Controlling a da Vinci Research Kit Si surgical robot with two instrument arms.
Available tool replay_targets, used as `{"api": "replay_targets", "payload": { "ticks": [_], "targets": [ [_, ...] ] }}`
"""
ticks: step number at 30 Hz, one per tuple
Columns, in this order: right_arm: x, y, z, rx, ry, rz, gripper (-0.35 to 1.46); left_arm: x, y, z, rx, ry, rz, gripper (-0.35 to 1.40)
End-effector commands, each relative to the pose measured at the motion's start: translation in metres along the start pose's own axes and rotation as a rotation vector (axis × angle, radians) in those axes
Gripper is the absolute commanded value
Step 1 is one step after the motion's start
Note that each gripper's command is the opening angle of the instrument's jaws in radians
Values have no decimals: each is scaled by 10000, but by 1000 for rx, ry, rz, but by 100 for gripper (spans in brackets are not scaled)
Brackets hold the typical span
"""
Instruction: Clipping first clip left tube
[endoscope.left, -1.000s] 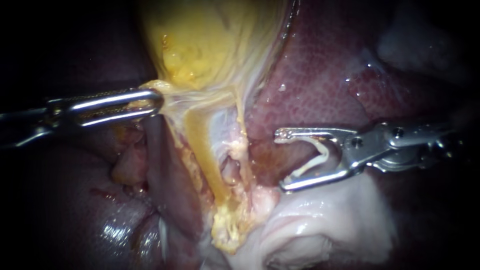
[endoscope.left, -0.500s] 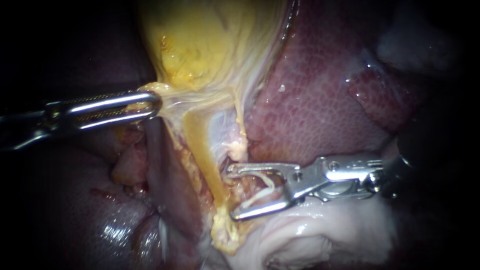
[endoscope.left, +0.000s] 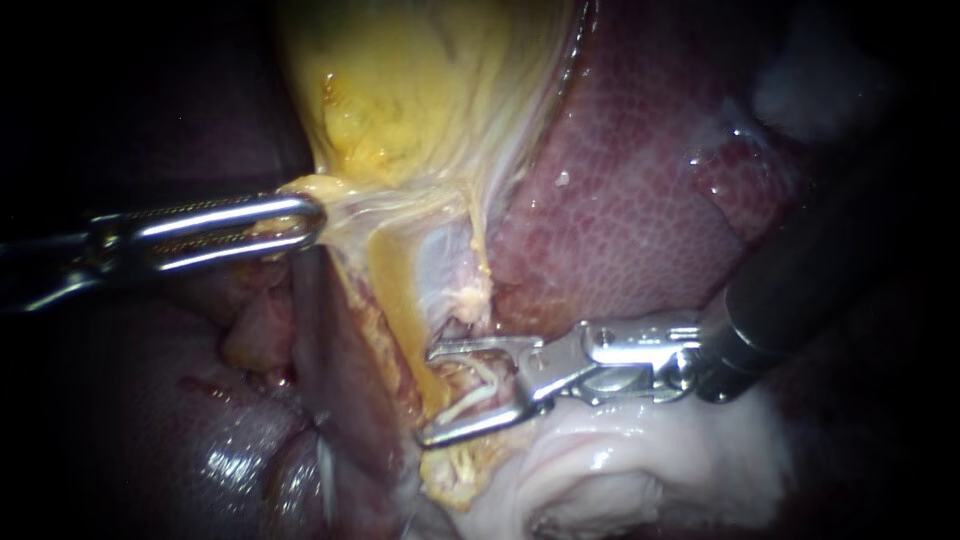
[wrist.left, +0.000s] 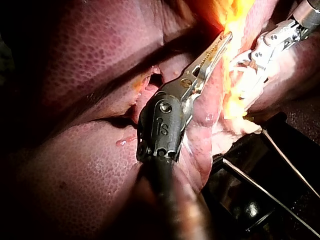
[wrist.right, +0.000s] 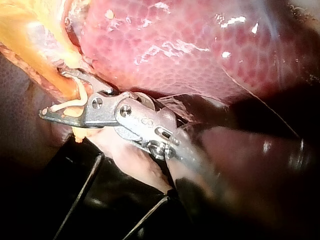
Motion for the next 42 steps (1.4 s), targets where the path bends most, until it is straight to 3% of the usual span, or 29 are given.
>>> {"api": "replay_targets", "payload": {
  "ticks": [1, 12, 15, 20, 23, 27, 34, 42],
  "targets": [
    [1, -1, -1, 14, 0, 7, 60, 0, 0, 1, 2, 0, 0, -35],
    [0, -6, 5, 190, 1, 79, 57, 6, 25, 7, 6, 1, 0, -35],
    [1, 0, 0, 149, 7, 71, 58, 6, 23, 5, 5, 1, 1, -35],
    [8, 21, -24, 63, 8, 88, 59, 3, 10, 2, 17, 3, 0, -35],
    [8, 32, -36, 36, 13, 105, 59, 0, -1, -1, 22, 4, 0, -35],
    [5, 38, -35, 17, 15, 109, 59, -2, -9, -2, 26, 5, -1, -35],
    [0, 32, -14, 55, 5, 101, 59, -1, -6, 2, 30, 5, -1, -35],
    [-9, 8, 6, 167, 13, 113, 59, 1, 7, 5, 35, 7, 6, -35]
  ]
}}
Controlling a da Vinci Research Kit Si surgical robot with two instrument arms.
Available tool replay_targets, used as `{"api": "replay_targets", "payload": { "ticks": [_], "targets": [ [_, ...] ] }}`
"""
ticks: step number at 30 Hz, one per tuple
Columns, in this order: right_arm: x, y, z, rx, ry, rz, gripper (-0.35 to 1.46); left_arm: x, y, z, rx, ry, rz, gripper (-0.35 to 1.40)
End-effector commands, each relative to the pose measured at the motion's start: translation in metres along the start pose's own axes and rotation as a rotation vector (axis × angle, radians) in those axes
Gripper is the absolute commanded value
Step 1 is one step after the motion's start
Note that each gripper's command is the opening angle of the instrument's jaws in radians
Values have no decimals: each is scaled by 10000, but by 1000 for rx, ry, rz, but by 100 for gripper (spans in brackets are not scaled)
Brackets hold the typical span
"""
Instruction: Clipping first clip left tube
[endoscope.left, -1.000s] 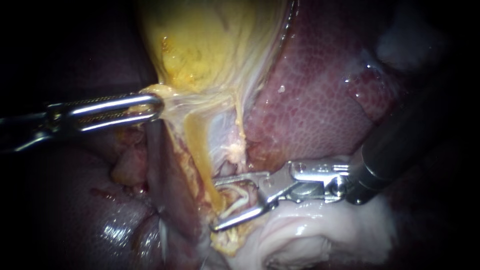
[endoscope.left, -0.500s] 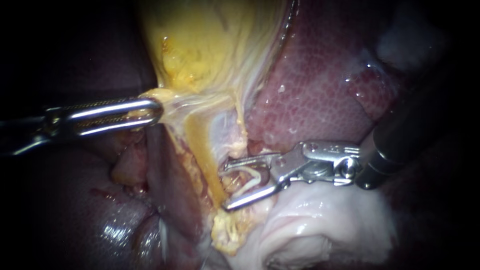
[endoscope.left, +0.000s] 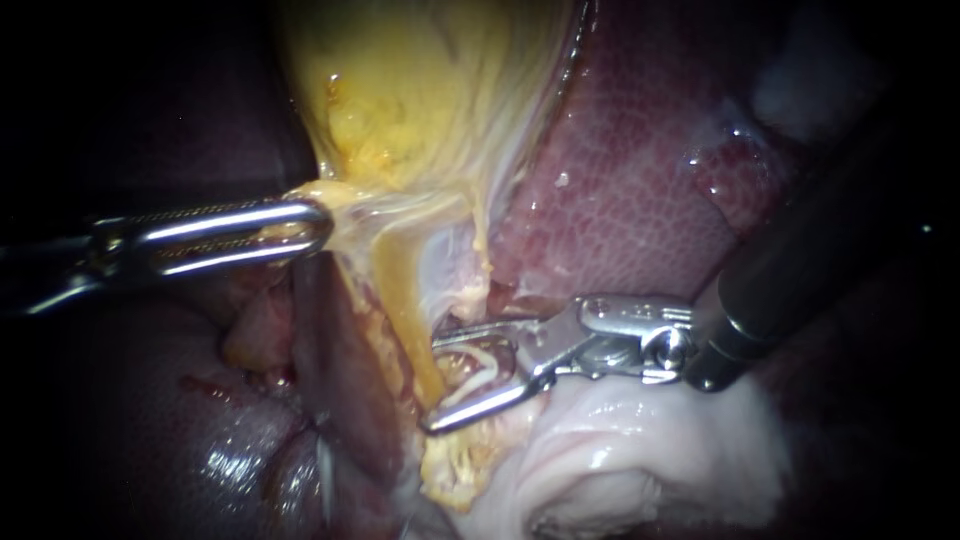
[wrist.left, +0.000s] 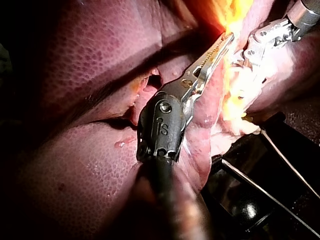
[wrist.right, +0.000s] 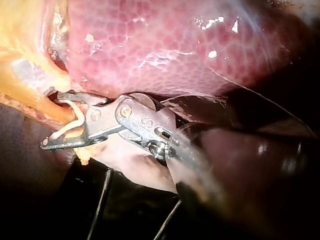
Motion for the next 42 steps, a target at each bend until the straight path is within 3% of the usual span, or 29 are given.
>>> {"api": "replay_targets", "payload": {
  "ticks": [1, 8, 13, 18, 27, 28, 30, 31, 36, 42],
  "targets": [
    [1, -3, 0, 11, -2, 9, 59, 1, 4, 0, 2, 0, 0, -35],
    [1, -16, 3, 93, -17, 45, 56, 8, 34, 2, 10, -1, 7, -35],
    [-12, -17, 20, 127, -30, 62, 55, 10, 45, 14, 9, 2, 19, -35],
    [-25, -16, 37, 163, -33, 67, 54, 15, 50, 24, 7, 6, 21, -35],
    [-25, -11, 40, 182, -33, 69, 42, 16, 48, 28, 9, 9, 28, -35],
    [-25, -9, 38, 173, -31, 69, 35, 16, 47, 28, 9, 9, 28, -35],
    [-25, -5, 33, 168, -30, 129, -6, 16, 46, 28, 9, 9, 28, -35],
    [-25, 0, 29, 152, -24, 136, -35, 16, 45, 28, 9, 9, 28, -35],
    [-35, 9, 24, 105, -61, 140, -35, 15, 42, 26, 8, 9, 28, -35],
    [-34, 9, 23, 105, -60, 140, -35, 14, 39, 24, 11, 10, 27, -35]
  ]
}}
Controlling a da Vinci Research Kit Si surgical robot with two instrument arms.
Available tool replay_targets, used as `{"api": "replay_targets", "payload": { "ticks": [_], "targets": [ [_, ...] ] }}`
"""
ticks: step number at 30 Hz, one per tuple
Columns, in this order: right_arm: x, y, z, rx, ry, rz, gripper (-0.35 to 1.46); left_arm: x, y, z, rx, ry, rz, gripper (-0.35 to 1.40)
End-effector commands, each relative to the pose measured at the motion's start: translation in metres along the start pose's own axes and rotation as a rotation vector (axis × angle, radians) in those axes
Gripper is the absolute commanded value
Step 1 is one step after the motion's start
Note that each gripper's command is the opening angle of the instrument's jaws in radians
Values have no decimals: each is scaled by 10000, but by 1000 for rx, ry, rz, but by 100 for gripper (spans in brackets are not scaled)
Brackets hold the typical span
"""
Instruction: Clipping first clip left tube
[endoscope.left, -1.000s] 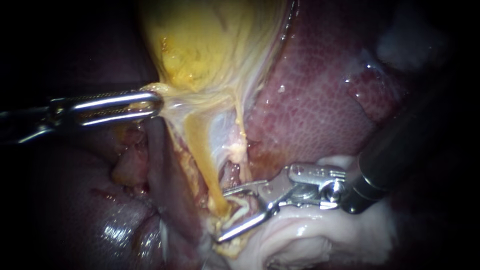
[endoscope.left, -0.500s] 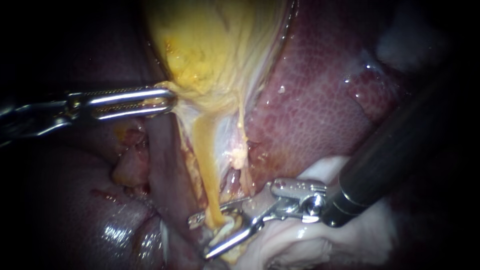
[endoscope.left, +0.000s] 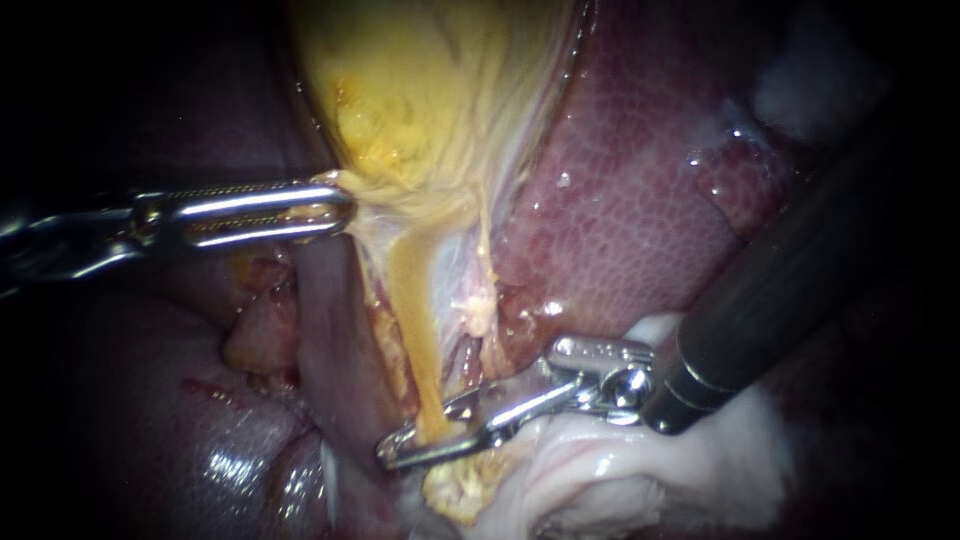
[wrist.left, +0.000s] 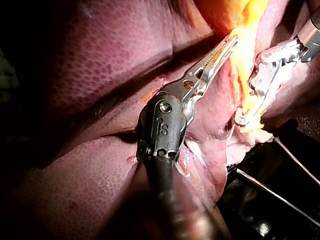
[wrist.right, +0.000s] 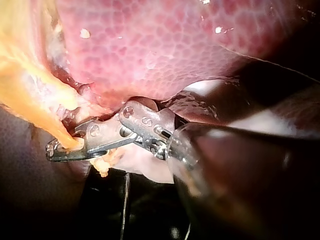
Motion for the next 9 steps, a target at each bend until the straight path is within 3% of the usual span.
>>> {"api": "replay_targets", "payload": {
  "ticks": [1, 9],
  "targets": [
    [1, -1, -2, 0, 1, 0, -35, 0, -1, 0, 1, 0, 0, -35],
    [0, -2, -4, 2, 0, 0, -35, -1, -3, -3, 1, 0, 0, -35]
  ]
}}
